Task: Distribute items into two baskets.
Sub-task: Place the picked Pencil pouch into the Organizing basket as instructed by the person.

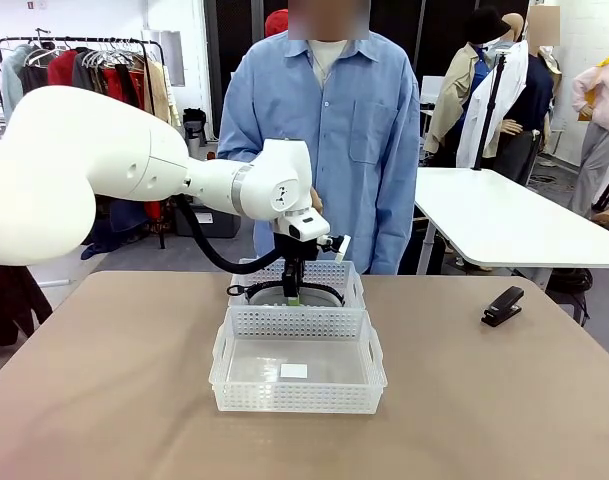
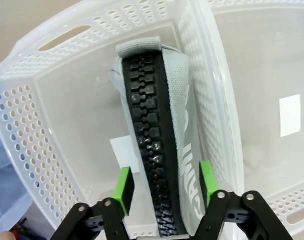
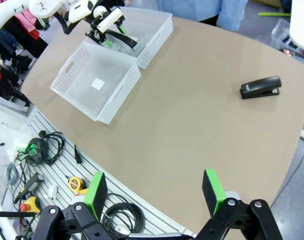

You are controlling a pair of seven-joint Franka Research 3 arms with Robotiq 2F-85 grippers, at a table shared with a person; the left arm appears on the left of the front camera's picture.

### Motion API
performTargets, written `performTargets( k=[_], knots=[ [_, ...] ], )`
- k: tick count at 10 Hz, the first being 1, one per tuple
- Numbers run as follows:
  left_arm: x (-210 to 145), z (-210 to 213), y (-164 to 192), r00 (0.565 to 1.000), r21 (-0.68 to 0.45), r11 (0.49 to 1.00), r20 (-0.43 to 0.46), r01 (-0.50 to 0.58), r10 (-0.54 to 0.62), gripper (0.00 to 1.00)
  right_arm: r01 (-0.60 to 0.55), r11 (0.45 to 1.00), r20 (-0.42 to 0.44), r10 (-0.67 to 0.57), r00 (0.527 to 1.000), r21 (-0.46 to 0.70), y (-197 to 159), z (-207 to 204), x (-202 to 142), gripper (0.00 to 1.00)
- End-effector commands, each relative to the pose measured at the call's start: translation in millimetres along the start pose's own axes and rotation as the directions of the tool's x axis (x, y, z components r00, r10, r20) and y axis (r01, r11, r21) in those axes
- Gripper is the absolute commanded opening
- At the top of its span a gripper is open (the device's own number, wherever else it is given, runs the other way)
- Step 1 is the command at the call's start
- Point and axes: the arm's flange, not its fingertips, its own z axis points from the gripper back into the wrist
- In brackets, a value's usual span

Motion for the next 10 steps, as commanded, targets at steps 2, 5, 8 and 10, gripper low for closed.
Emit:
performTargets(
  k=[2,5,8,10],
  knots=[
    [-4.7,22.2,-1.0,1.000,0.008,1.000,0.007,0.029,-0.029,1.00,-0.004,1.000,0.009,0.004,1.000,0.011,1.1,0.1,0.4,1.00],
    [-12.4,47.1,-15.1,0.999,-0.052,0.998,0.009,0.032,-0.032,1.00,-0.004,1.000,0.009,0.004,1.000,0.011,1.1,0.1,0.4,1.00],
    [-25.7,95.7,-37.0,0.998,-0.018,1.000,0.056,0.000,0.001,1.00,-0.004,1.000,0.009,0.004,1.000,0.011,1.1,0.1,0.4,1.00],
    [-32.0,120.7,-50.3,0.998,0.030,1.000,0.070,-0.007,0.005,1.00,-0.004,1.000,0.009,0.004,1.000,0.011,1.1,0.1,0.4,1.00]
  ],
)
